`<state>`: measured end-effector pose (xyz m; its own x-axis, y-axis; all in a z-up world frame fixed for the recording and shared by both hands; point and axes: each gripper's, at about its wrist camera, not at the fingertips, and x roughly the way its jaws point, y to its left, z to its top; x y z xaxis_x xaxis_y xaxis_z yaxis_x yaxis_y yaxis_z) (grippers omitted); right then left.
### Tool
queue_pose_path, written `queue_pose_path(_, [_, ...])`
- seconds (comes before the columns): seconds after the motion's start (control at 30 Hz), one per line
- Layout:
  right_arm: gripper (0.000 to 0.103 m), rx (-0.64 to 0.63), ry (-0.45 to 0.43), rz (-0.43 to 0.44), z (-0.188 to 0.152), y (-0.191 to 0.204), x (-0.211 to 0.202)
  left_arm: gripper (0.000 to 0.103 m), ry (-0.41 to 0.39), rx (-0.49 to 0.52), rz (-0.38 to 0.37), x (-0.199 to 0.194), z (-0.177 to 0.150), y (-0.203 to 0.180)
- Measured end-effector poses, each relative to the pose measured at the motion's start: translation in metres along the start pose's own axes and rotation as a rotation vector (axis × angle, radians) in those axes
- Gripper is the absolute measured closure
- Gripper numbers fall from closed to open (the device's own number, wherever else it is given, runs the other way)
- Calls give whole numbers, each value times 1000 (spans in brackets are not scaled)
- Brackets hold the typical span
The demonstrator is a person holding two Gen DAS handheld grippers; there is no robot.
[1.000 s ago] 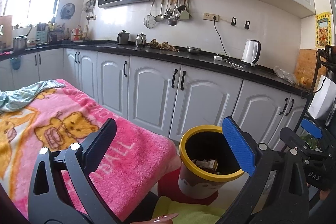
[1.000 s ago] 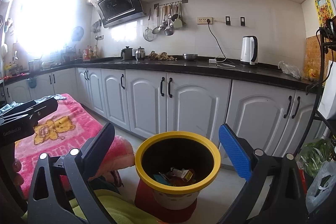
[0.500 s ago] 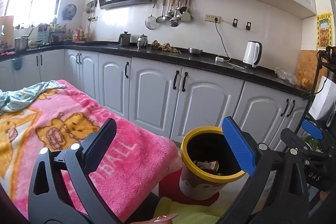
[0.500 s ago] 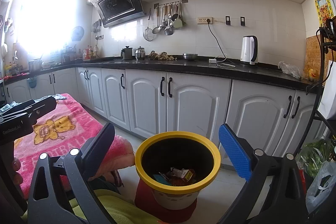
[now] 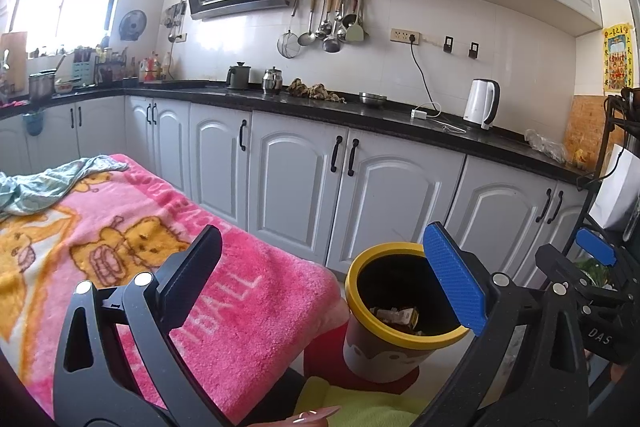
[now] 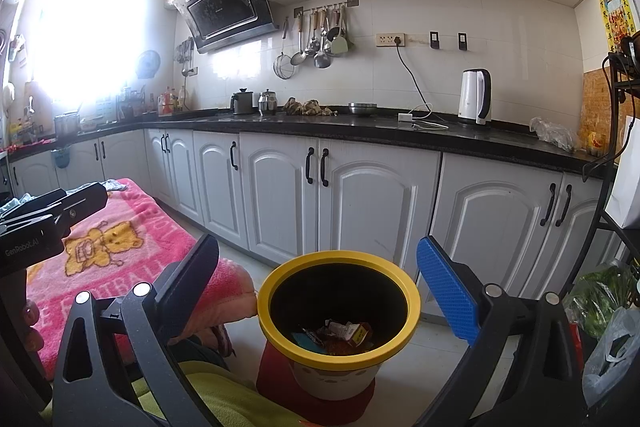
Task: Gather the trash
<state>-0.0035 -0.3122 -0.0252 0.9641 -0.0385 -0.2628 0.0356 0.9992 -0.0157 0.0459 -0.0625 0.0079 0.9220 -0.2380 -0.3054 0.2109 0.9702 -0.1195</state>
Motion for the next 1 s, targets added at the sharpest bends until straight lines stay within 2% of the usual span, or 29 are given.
queue_pose_path(1.0, [6,0,1,-2,-1,1,0,11,-6,0,4,-1,2,2])
